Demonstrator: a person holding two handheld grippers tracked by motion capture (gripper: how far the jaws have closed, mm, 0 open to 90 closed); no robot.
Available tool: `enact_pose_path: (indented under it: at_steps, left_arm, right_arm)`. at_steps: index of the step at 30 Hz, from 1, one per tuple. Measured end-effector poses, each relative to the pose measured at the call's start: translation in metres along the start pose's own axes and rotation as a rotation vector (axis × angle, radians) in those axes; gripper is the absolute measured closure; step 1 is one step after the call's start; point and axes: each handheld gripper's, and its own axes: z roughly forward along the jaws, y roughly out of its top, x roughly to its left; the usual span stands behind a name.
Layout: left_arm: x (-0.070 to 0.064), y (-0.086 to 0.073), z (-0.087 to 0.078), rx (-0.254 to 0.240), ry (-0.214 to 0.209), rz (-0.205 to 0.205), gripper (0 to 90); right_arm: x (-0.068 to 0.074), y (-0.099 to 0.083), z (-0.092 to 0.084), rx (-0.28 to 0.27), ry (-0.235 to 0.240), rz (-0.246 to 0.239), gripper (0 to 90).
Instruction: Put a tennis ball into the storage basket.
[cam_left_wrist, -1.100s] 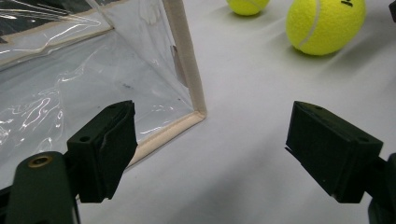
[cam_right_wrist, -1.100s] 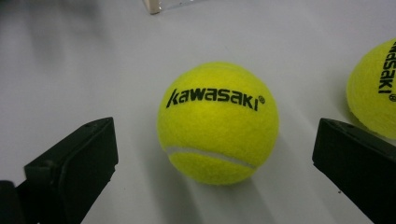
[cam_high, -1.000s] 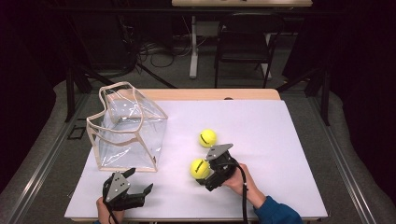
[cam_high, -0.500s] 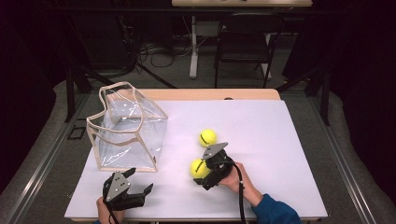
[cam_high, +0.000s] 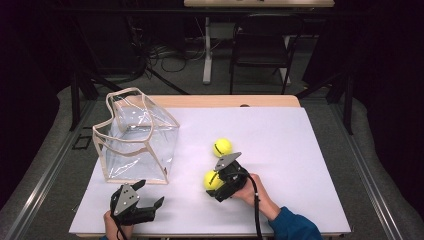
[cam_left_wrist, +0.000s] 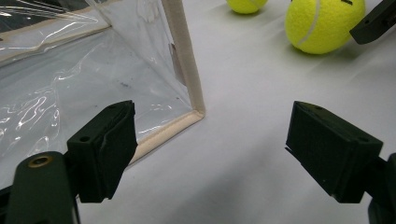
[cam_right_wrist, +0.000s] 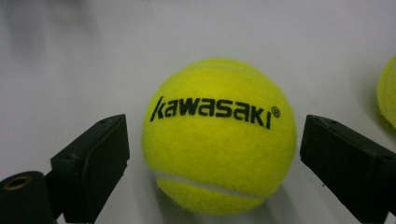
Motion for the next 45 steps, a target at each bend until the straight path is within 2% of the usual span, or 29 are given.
enact_pose_path:
  at_steps: [4,12,20,45]
  left_arm:
    - [0.0,0.0,0.0,-0.007,-0.001,-0.002,16.1]
    - [0.0,0.0,0.0,-0.001,-0.003,0.0,16.1]
    - [0.0,0.0,0.0,-0.003,-0.001,-0.003,16.1]
    - [-0.001,0.0,0.0,-0.008,0.0,-0.004,16.1]
  right_arm:
    - [0.0,0.0,0.002,0.01,0.001,-0.006,10.1]
    - [0.0,-0.001,0.006,0.036,-0.004,0.006,24.0]
    - [0.0,-0.001,0.005,0.036,0.001,0.004,25.1]
    - [0.001,0.003,-0.01,0.012,-0.038,-0.013,25.6]
